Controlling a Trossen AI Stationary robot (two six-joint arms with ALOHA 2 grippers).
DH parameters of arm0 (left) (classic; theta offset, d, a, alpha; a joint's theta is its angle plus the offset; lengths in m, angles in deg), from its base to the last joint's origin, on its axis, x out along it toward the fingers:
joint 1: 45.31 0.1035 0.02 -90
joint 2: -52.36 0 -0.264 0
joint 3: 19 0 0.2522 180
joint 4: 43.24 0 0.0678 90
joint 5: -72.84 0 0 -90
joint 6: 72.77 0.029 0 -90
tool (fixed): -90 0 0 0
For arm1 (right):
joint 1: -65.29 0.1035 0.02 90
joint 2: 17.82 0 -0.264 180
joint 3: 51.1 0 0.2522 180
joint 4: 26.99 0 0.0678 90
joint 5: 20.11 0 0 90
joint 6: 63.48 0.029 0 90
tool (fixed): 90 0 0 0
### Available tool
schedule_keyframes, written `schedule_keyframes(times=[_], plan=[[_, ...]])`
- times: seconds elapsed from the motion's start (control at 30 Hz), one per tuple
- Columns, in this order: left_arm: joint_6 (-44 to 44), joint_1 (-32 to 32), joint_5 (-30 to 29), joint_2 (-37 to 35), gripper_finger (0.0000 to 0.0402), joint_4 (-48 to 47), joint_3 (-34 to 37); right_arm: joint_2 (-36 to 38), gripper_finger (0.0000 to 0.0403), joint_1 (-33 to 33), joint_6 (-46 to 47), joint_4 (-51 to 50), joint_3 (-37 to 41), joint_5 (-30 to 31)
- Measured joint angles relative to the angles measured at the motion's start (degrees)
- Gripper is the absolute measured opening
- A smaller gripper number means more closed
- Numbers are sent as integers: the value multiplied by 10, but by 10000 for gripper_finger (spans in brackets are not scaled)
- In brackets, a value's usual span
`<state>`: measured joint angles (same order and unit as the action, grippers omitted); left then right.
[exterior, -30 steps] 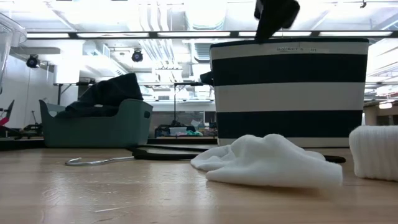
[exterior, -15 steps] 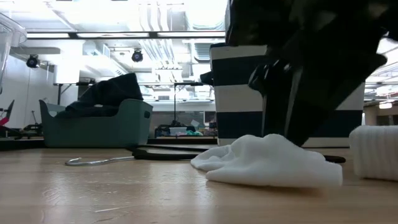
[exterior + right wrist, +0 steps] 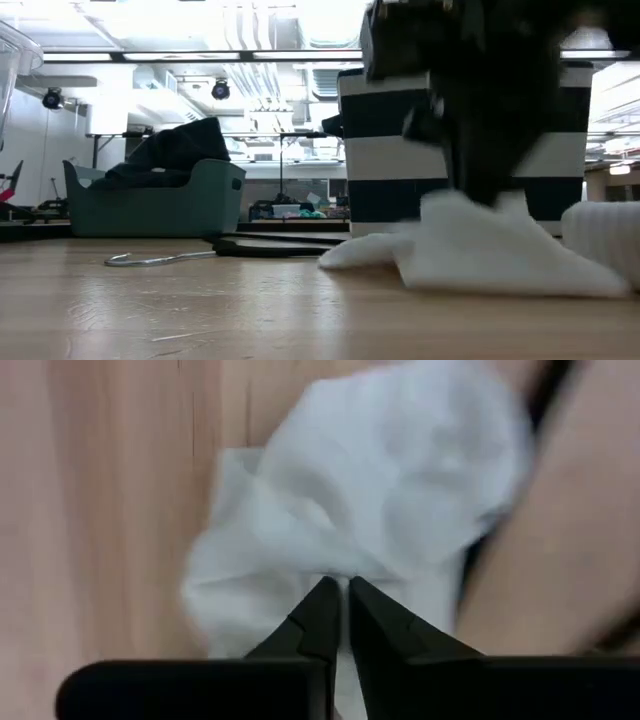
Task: Pick & Place Cloths
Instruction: Put the white sock into the transparent bin
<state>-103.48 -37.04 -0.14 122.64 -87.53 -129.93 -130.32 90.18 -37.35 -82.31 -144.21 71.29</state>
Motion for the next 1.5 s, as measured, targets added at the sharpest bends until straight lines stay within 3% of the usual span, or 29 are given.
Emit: schedule_keyframes(times=[0.23,0.47,0.6,0.67,0.87,1.2,1.5], plan=[[-30,-9,-5,14,163,1,12,126,11,-27,39,-15,-5,2],[50,-70,-6,31,163,99,41,250,10,-43,121,3,-42,48],[86,-99,-53,44,163,140,56,294,9,-51,166,6,-78,66],[109,-110,-81,55,163,140,57,303,9,-54,183,8,-95,71],[162,-130,-85,93,163,159,57,307,9,-55,194,36,-146,106],[130,-147,-74,125,163,166,57,299,9,-54,165,45,-196,167],[107,-148,-63,135,162,161,56,299,8,-54,139,95,-189,168]])
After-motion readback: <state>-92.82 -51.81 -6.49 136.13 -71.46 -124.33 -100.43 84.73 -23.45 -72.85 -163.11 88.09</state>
